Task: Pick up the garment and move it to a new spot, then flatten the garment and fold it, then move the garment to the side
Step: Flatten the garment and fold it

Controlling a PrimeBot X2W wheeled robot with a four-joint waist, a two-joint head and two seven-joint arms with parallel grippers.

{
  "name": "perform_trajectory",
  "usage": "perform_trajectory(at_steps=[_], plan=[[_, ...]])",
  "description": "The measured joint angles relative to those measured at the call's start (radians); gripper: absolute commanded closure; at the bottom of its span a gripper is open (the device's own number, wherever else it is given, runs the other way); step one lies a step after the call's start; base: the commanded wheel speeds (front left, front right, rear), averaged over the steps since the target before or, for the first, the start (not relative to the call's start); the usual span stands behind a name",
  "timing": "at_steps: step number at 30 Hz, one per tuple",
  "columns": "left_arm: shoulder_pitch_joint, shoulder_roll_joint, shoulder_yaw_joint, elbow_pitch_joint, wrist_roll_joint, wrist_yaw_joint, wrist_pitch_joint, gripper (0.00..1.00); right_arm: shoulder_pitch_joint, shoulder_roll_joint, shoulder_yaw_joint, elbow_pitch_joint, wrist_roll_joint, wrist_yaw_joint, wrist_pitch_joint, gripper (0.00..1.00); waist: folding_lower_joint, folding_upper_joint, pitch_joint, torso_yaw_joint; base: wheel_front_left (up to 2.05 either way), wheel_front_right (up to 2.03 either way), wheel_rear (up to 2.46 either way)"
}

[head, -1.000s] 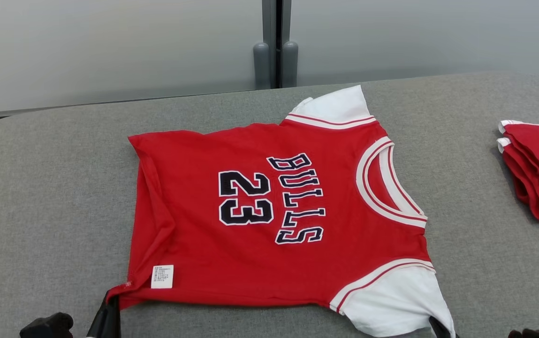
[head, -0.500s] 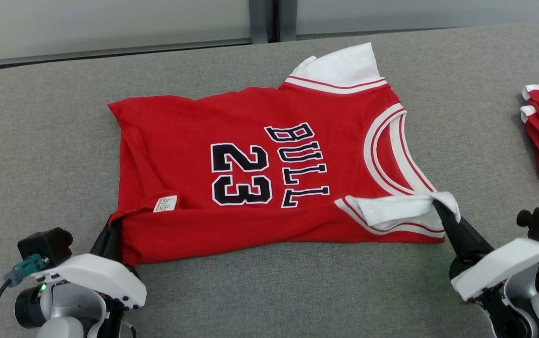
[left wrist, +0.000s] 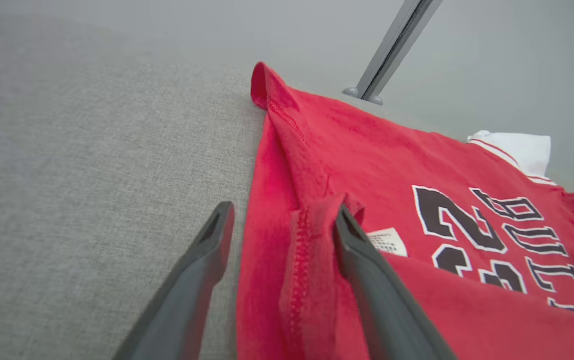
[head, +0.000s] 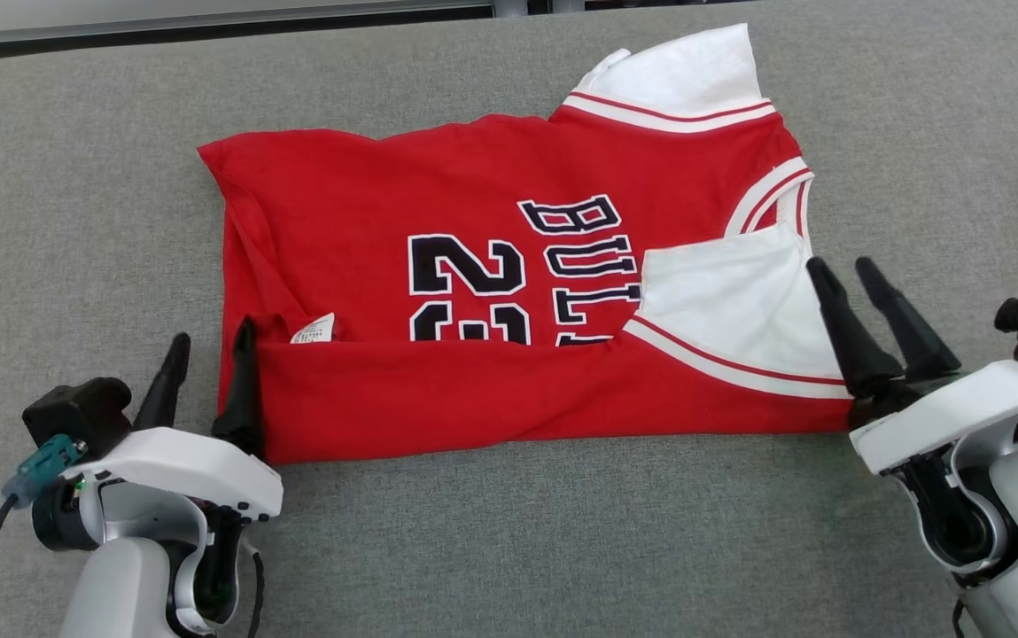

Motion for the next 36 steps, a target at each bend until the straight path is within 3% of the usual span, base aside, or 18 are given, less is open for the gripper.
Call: perform_trajectory(at_steps=[5,10,15,20,36], plan=[[0.0,-0.005,-0.017,-0.036,0.069,0.015,-0.191,0.0,-0.018,-0.044,0.004,-0.016,-0.116,0.0,-0.161,0.0,0.0,0.0,-0.007,0.0,0.0,0.0,0.0],[0.026,-0.016,-0.042,-0.085,0.134,0.048,-0.3,0.0,0.025,-0.035,-0.106,-0.056,-0.282,0.0,-0.197,0.0,0.0,0.0,-0.032,0.004,0.0,0.0,0.0],[0.093,-0.017,-0.048,-0.16,0.215,0.066,-0.315,0.0,0.151,0.023,-0.223,-0.141,-0.416,0.0,-0.2,0.0,0.0,0.0,-0.069,-0.001,0.0,0.0,0.0],[0.196,-0.014,-0.05,-0.196,0.281,0.066,-0.317,0.0,0.291,0.075,-0.276,-0.188,-0.499,0.0,-0.201,0.0,0.0,0.0,-0.111,-0.012,0.0,0.0,0.0],[0.264,-0.013,-0.052,-0.108,0.286,0.05,-0.317,0.0,0.39,0.124,-0.309,-0.22,-0.523,0.0,-0.177,0.0,0.0,0.0,-0.182,-0.019,0.0,0.0,0.0]])
